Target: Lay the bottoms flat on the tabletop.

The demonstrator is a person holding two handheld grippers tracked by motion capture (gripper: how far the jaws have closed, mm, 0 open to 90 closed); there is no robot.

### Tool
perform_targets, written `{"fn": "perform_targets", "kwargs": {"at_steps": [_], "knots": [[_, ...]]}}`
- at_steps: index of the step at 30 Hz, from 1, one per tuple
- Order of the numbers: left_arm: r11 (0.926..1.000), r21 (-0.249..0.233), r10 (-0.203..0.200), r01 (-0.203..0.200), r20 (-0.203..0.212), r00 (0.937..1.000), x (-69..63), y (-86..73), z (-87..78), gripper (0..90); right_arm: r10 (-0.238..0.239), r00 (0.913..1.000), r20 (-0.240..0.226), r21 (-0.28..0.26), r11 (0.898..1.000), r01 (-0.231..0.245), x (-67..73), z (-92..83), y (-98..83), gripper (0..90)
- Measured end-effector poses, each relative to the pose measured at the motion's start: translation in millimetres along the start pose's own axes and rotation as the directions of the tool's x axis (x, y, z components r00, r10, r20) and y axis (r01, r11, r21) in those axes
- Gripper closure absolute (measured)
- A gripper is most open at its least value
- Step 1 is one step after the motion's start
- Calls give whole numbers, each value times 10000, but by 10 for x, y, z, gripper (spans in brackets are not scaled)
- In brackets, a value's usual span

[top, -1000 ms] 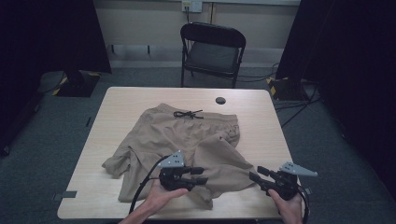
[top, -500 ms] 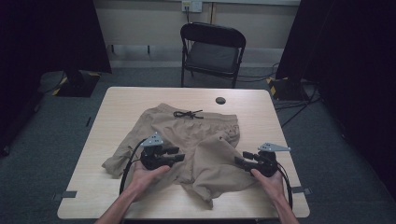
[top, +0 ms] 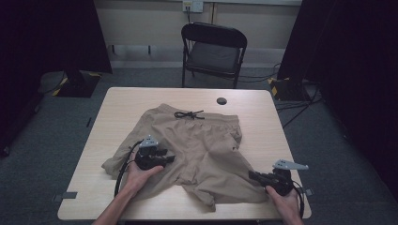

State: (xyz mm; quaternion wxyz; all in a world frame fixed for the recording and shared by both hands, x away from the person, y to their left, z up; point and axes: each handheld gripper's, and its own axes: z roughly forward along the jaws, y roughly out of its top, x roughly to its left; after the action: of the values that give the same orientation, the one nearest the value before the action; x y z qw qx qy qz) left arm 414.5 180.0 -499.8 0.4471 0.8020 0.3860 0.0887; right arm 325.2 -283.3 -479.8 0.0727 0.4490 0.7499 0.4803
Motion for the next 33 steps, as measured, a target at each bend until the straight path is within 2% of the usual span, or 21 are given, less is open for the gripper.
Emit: {"fn": "perform_targets", "kwargs": {"at_steps": [4, 6, 7, 8, 9, 10, 13, 15, 18, 20, 22, 24, 25, 26, 27, 29, 31, 32, 33], "knots": [[9999, 102, 115, -114, -82, 9999, -15, 4, 8, 475, 365, 9992, 145, 285, 9989, -369, 37, -207, -215, 900], [9997, 141, 177, -176, -53, 9998, -19, 3, 13, 470, 376, 9991, 196, 490, 9981, -385, 73, -268, -310, 895], [9997, 169, 181, -179, -129, 9998, -31, 2, 19, 470, 345, 9990, 301, 545, 9979, -361, 88, -283, -326, 873], [9996, 183, 239, -237, -96, 9997, -39, 3, 20, 468, 231, 9990, 386, 484, 9985, -250, 107, -303, -323, 811], [9995, 176, 274, -272, -160, 9995, -45, 1, 23, 466, 147, 9995, 277, 349, 9993, -157, 125, -322, -303, 716], [9995, 179, 248, -246, -147, 9996, -44, 2, 22, 466, 81, 9995, 306, 225, 9997, -87, 139, -336, -267, 627], [9997, 174, 197, -196, -40, 9998, -38, 2, 22, 466, -167, 9997, 190, -314, 9994, 173, 174, -293, -58, 465], [9994, 209, 271, -269, -78, 9996, -39, 3, 20, 466, -273, 9996, -105, -564, 9981, 267, 190, -202, 104, 435], [9995, 194, 259, -257, -117, 9996, -43, 1, 19, 466, -367, 9988, -314, -1067, 9937, 332, 192, 11, 403, 398], [9995, 189, 259, -257, -109, 9996, -41, 0, 20, 466, -377, 9987, -333, -1275, 9913, 332, 181, 164, 575, 401], [9995, 197, 267, -265, -112, 9996, -39, -1, 17, 467, -150, 9991, -402, -1282, 9917, 98, 134, 318, 709, 409], [9995, 197, 239, -237, -113, 9997, -40, -6, 12, 467, -318, 9994, 104, -924, 9952, 326, 90, 474, 800, 425], [9994, 242, 261, -259, -68, 9996, -35, -5, 4, 470, -257, 9990, 355, -608, 9978, 278, 45, 573, 826, 438], [9996, 233, 188, -186, -69, 9998, -36, -9, 0, 472, -153, 9989, 443, -298, 9994, 166, -2, 643, 827, 471], [9999, 132, 107, -106, -65, 9999, -39, -16, 3, 471, -83, 9971, 759, 101, 9999, 75, -48, 709, 814, 504], [9996, 225, 152, -149, -136, 9998, -35, -21, -16, 472, 7, 9956, 933, 494, 9988, -54, -135, 776, 757, 678], [9994, 254, 222, -216, -242, 9995, -35, -24, -22, 473, -9, 9925, 1226, 667, 9977, -74, -202, 793, 716, 844], [9996, 239, 183, -177, -228, 9996, -36, -21, -19, 473, 45, 9931, 1175, 652, 9978, -122, -242, 791, 697, 879], [9997, 195, 149, -144, -243, 9996, -36, -17, -9, 473, -17, 9905, 1378, 619, 9981, -69, -297, 798, 683, 888]]}}
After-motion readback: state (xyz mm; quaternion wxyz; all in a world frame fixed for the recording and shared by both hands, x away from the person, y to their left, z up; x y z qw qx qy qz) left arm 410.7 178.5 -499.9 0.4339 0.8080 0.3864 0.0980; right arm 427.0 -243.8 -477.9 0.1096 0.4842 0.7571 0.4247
